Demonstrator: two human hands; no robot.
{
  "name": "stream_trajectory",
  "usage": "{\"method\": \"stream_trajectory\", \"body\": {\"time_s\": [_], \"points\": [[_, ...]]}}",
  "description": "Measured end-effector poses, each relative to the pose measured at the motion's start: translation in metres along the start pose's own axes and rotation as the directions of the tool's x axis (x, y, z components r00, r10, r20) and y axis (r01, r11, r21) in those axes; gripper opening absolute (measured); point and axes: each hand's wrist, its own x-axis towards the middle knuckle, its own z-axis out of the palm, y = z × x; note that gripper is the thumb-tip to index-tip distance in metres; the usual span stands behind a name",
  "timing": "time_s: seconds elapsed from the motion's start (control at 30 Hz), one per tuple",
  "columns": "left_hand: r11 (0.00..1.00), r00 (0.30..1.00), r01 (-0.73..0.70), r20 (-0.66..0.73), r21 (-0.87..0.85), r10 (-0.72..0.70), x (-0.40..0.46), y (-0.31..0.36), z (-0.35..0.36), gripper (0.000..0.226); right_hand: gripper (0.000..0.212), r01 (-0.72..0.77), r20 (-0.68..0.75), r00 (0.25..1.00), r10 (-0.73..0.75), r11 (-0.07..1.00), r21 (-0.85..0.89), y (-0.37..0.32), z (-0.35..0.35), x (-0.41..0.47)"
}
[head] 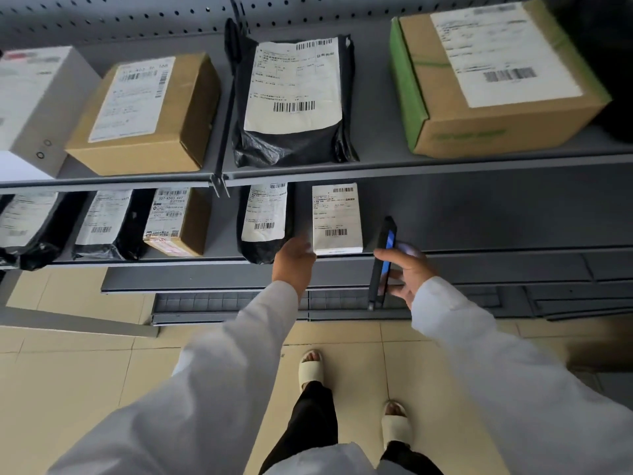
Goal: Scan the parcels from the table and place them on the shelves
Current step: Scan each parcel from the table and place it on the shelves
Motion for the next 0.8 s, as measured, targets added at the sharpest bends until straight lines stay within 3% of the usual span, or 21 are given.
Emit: {"method": "stream_trajectory", "body": {"time_s": [0.1, 0.2, 0.27, 0.47, 0.57, 0.7, 0.8], "points": [[0.992, 0.998, 0.047, 0.050, -0.118, -0.041, -0.044, -0.015, 0.000, 0.040, 0.029, -0.026, 0.032, 0.999, 0.024, 0.998, 0.065, 0.017, -0.023, -0.032], [0.926, 0.980, 0.164, 0.165, -0.339, -0.113, -0.097, -0.030, 0.000, 0.039, 0.026, -0.073, 0.064, 0.996, 0.066, 0.992, 0.107, 0.043, -0.051, -0.064], [0.873, 0.972, 0.201, 0.202, -0.444, -0.122, -0.135, -0.030, -0.006, 0.032, 0.036, -0.084, 0.075, 0.994, 0.075, 0.989, 0.124, 0.063, -0.068, -0.078], [0.840, 0.986, 0.158, 0.132, -0.520, -0.104, -0.205, -0.032, -0.032, 0.027, 0.055, -0.131, 0.144, 0.983, 0.114, 0.985, 0.113, 0.095, -0.066, -0.093], [0.803, 0.987, 0.155, 0.060, -0.575, -0.147, -0.236, -0.042, -0.042, 0.026, 0.045, -0.173, 0.234, 0.961, 0.145, 0.980, 0.102, 0.109, -0.051, -0.100], [0.783, 0.973, 0.204, 0.035, -0.587, -0.228, -0.274, -0.067, -0.059, 0.029, 0.056, -0.204, 0.286, 0.938, 0.196, 0.979, -0.004, 0.135, -0.026, -0.120], [0.752, 0.958, 0.232, 0.010, -0.617, -0.287, -0.290, -0.092, -0.081, 0.028, 0.051, -0.205, 0.326, 0.920, 0.215, 0.977, -0.067, 0.153, -0.006, -0.138]]}}
